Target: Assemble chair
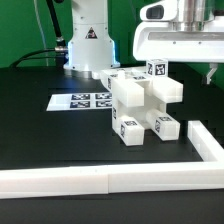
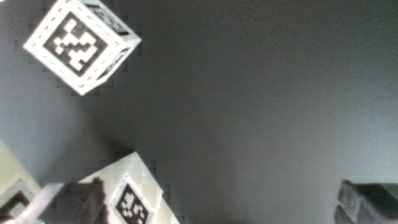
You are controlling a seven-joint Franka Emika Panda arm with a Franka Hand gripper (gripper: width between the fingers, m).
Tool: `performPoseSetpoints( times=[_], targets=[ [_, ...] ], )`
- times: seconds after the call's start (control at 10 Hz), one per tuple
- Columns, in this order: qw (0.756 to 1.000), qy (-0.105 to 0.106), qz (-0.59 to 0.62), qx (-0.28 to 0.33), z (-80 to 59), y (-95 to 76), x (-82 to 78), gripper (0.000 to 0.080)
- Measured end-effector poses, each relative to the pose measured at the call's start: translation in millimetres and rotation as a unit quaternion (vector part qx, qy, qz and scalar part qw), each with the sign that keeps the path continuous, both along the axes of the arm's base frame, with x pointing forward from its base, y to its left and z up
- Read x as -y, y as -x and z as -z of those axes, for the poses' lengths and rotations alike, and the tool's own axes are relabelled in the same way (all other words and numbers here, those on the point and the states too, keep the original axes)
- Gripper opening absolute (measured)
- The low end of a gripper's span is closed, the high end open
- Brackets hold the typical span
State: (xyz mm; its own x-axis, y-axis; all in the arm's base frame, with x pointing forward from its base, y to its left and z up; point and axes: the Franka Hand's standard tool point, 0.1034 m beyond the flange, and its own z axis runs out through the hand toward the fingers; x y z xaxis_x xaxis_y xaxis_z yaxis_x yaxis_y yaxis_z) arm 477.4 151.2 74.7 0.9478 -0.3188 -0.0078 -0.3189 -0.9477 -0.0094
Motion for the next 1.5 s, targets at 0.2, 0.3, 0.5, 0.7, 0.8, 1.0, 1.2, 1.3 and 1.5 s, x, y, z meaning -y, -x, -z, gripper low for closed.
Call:
performPoseSetpoints(
  times=[0.2, 0.3, 0.5, 0.7, 0.8, 1.0, 1.2, 1.3, 1.5],
  targets=[
    [1.0, -0.001, -0.006, 0.004, -3.0, -6.6, 3.3, 0.0649],
    [1.0, -0.002, -0.006, 0.005, -3.8, -7.6, 2.7, 0.0649],
    [1.0, -0.002, -0.006, 0.006, -5.0, -9.6, 3.2, 0.0649],
    [1.0, -0.002, -0.006, 0.006, -4.7, -9.2, 3.2, 0.0649],
    [1.0, -0.002, 0.003, 0.006, -4.6, -7.6, 0.5, 0.0649],
    [1.0, -0.005, 0.004, 0.004, -6.8, 3.8, -16.0, 0.0649],
    [1.0, -0.007, 0.008, 0.003, -9.7, 12.1, -30.2, 0.0649],
    [1.0, -0.007, 0.011, 0.002, -10.2, 18.4, -37.2, 0.0649],
    [1.0, -0.007, 0.006, 0.004, -7.5, 31.8, -45.7, 0.0649]
  ],
)
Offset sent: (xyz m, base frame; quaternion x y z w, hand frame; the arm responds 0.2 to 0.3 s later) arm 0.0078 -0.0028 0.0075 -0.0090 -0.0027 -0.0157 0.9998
